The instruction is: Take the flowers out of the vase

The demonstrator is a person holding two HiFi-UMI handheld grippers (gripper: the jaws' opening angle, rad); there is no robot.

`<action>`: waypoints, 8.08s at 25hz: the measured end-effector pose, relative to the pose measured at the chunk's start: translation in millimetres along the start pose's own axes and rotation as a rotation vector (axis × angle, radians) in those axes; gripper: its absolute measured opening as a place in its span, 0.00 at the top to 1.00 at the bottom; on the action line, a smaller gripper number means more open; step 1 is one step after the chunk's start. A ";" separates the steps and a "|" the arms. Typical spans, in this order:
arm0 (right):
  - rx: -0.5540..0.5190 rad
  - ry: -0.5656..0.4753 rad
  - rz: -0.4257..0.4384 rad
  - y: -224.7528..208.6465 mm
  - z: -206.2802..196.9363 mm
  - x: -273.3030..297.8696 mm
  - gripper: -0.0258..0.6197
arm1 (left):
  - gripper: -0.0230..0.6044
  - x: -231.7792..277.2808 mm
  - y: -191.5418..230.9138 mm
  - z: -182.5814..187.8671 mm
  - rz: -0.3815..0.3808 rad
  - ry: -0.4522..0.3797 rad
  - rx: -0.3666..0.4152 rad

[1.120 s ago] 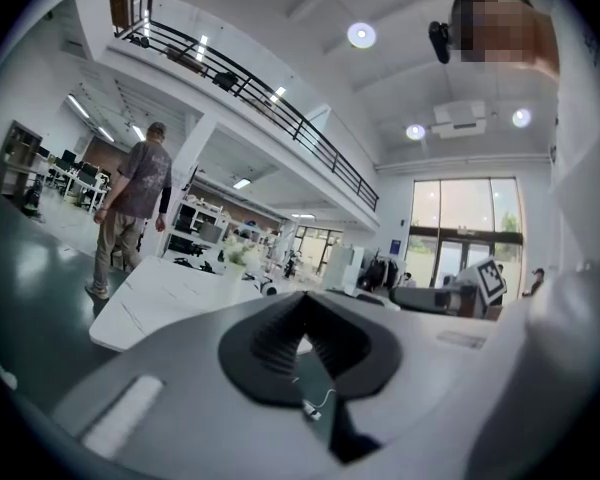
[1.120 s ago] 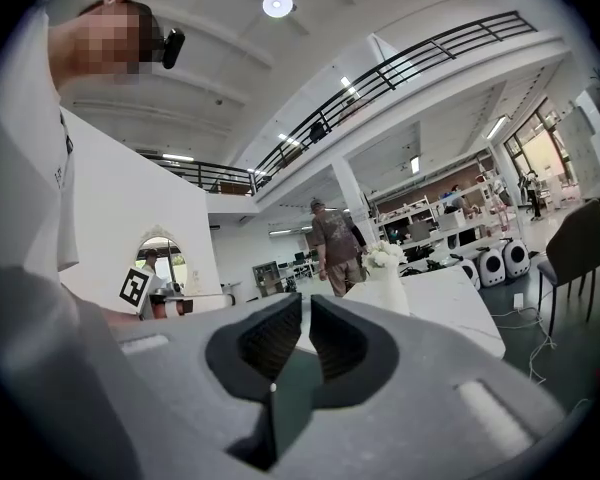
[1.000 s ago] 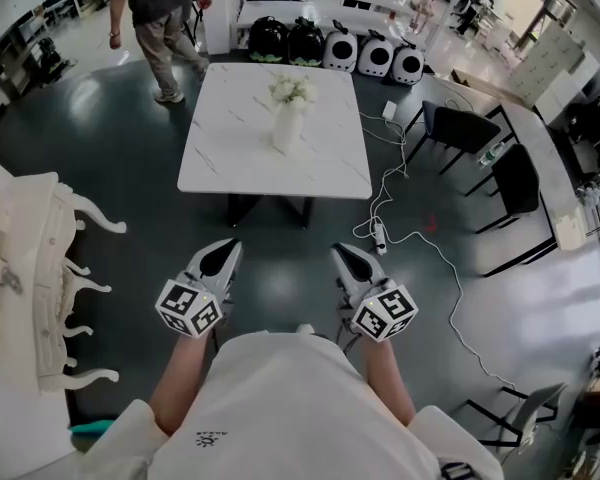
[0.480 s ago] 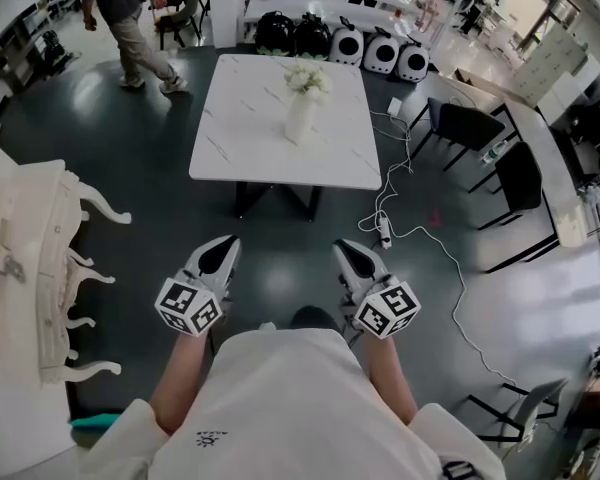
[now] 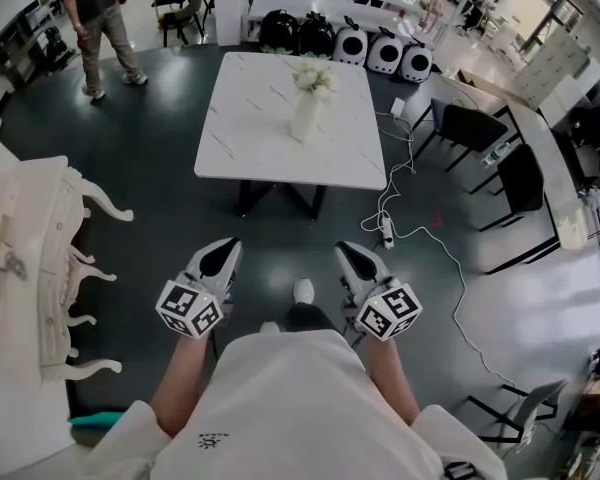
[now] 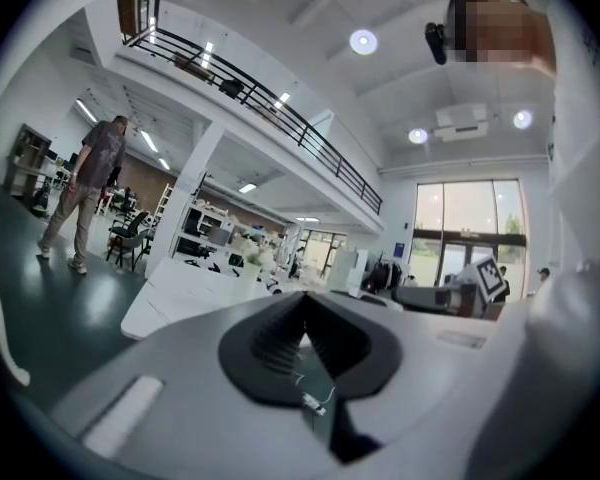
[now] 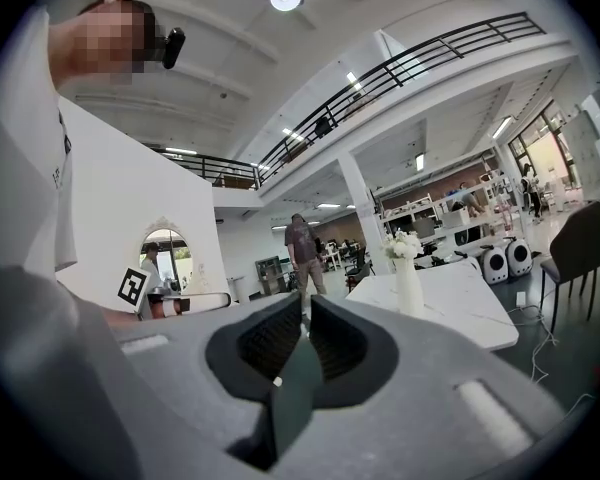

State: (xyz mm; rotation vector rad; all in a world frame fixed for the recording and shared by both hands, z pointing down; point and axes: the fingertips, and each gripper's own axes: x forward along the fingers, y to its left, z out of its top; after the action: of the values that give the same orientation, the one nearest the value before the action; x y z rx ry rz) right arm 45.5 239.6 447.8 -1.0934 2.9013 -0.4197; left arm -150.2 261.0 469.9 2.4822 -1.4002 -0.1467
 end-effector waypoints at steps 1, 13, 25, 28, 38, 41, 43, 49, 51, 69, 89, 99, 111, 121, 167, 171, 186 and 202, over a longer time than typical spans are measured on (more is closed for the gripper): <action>0.002 0.001 0.000 -1.2 0.1 1.8 0.92 | 0.98 1.1 1.6 0.3 0.001 0.000 -0.003; 0.023 -0.019 0.025 -43.4 7.8 40.0 0.92 | 0.98 46.5 24.3 8.9 0.009 0.008 0.022; 0.041 -0.021 0.037 -120.0 29.2 93.9 0.92 | 0.98 138.2 53.3 26.5 0.006 0.015 0.029; 0.050 -0.010 0.048 -137.0 33.2 105.8 0.92 | 0.98 159.0 60.3 31.8 0.013 0.017 0.024; 0.067 0.009 0.103 -203.7 52.2 149.5 0.92 | 0.98 228.0 81.3 44.0 0.058 0.011 0.011; 0.070 0.011 0.117 -223.6 59.2 159.3 0.92 | 0.98 248.8 86.1 45.9 0.071 0.011 0.008; 0.069 0.013 0.123 -237.6 62.6 163.7 0.92 | 0.98 263.0 88.2 45.5 0.077 0.010 0.001; 0.073 0.025 0.136 -272.3 66.2 173.8 0.92 | 0.98 296.2 90.6 44.3 0.089 0.004 -0.005; 0.073 0.022 0.145 -280.5 68.4 177.3 0.92 | 0.98 303.9 90.8 42.7 0.095 0.006 -0.003; 0.088 0.020 0.208 -316.3 74.3 193.8 0.92 | 0.98 338.5 95.3 39.4 0.150 -0.003 -0.014; 0.094 -0.009 0.169 -308.9 76.4 207.8 0.92 | 0.98 345.9 117.1 57.5 0.110 0.010 0.018; 0.087 -0.038 0.092 -311.2 83.3 223.0 0.92 | 0.98 374.8 148.4 67.1 0.063 0.028 0.056; 0.071 -0.066 -0.023 -321.4 96.7 240.3 0.92 | 0.85 419.7 182.2 75.6 -0.047 0.077 0.058; 0.076 -0.065 -0.103 -333.0 96.0 246.3 0.92 | 0.52 451.5 204.1 72.4 -0.107 0.128 0.038; 0.107 -0.032 -0.236 -349.2 77.7 233.4 0.92 | 0.14 508.8 186.5 28.3 -0.326 0.324 0.456; 0.104 -0.033 -0.232 -348.2 77.2 232.8 0.92 | 0.28 508.2 193.6 31.5 -0.294 0.286 0.434; 0.101 -0.043 -0.228 -343.6 79.8 225.7 0.92 | 0.65 501.4 193.3 38.7 -0.242 0.261 0.425; 0.098 -0.048 -0.209 -342.1 80.4 221.3 0.92 | 0.83 494.9 184.2 48.3 -0.226 0.223 0.416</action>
State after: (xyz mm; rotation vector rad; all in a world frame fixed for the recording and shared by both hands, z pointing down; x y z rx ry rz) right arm 107.8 -170.0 475.1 -1.3751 2.7032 -0.5258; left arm -53.6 -259.3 504.1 2.8757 -1.1479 0.4046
